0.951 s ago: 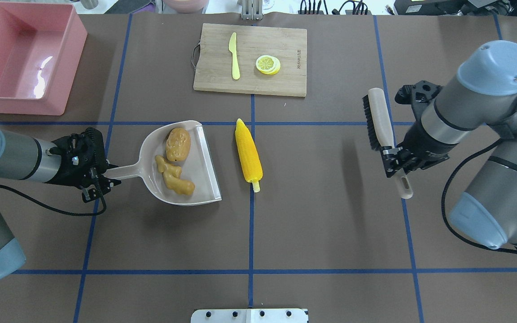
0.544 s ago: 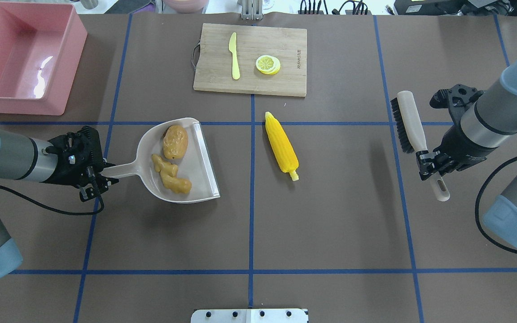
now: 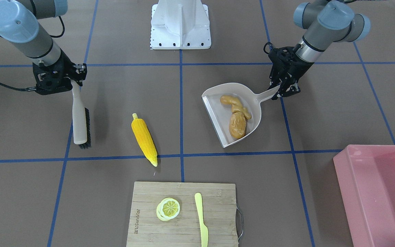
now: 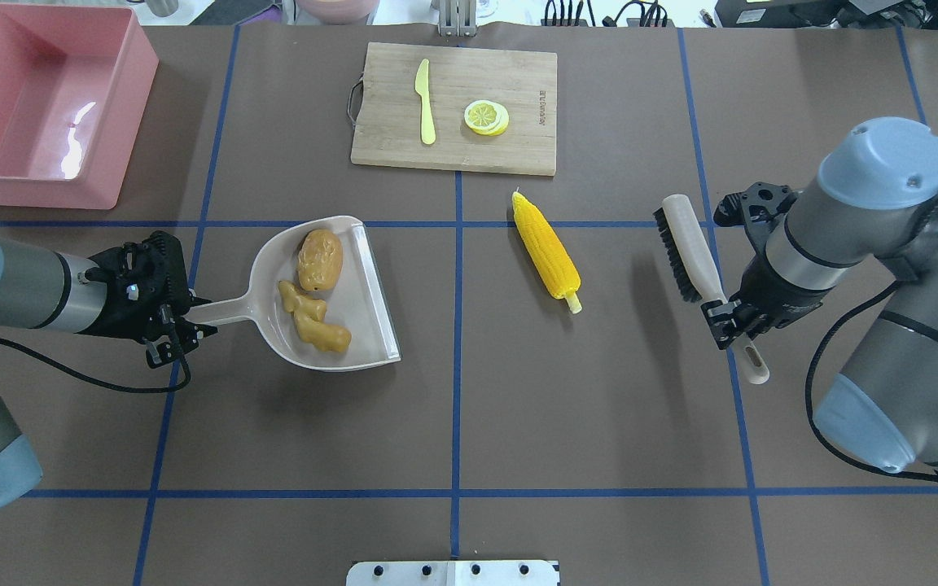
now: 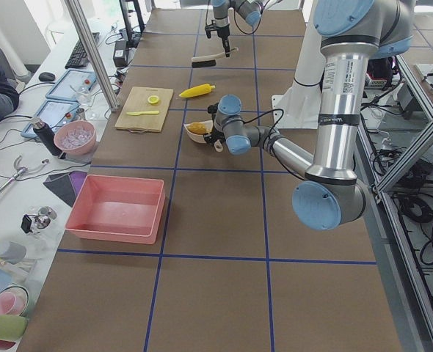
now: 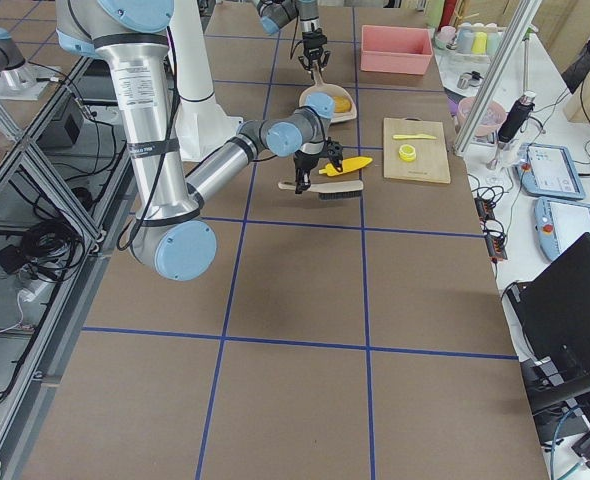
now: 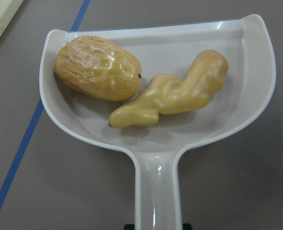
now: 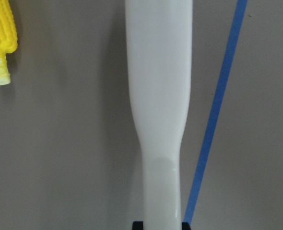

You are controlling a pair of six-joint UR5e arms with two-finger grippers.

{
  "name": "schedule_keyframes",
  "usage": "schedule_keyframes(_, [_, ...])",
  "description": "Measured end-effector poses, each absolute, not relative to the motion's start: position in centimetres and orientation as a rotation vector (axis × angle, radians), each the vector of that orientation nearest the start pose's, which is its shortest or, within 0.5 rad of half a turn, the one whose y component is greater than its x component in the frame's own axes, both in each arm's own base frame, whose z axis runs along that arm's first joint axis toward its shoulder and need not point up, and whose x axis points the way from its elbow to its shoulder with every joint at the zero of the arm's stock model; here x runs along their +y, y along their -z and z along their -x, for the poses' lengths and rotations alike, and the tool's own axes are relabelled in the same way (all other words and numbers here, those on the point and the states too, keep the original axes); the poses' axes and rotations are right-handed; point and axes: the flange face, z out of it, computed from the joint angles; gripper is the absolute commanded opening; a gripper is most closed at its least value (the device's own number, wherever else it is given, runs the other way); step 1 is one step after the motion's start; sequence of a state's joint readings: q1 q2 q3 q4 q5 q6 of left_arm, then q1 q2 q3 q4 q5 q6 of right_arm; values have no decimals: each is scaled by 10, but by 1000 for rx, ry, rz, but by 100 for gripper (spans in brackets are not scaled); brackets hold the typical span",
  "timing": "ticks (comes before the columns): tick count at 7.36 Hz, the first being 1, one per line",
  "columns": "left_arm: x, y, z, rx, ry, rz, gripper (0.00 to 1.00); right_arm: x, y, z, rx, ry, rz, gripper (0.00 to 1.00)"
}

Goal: Sweep and dump trash into bin

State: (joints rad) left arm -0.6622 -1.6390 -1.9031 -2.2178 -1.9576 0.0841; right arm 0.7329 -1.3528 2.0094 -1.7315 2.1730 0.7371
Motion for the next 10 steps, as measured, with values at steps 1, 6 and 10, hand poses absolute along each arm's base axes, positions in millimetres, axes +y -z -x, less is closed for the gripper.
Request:
schedule_keyframes(1, [-395,-394,-352,778,-1090,-850,19,-415,-361,357,-741,257,72,0])
schedule_keyframes(6, [-396,-391,-358,786,-1080,-835,19,-461,-342,426,-687,302,35,0])
schedule_keyframes(10, [-395,-394,-363,796,-1071,-813,20,-452,-313,474,-703,356,20,0])
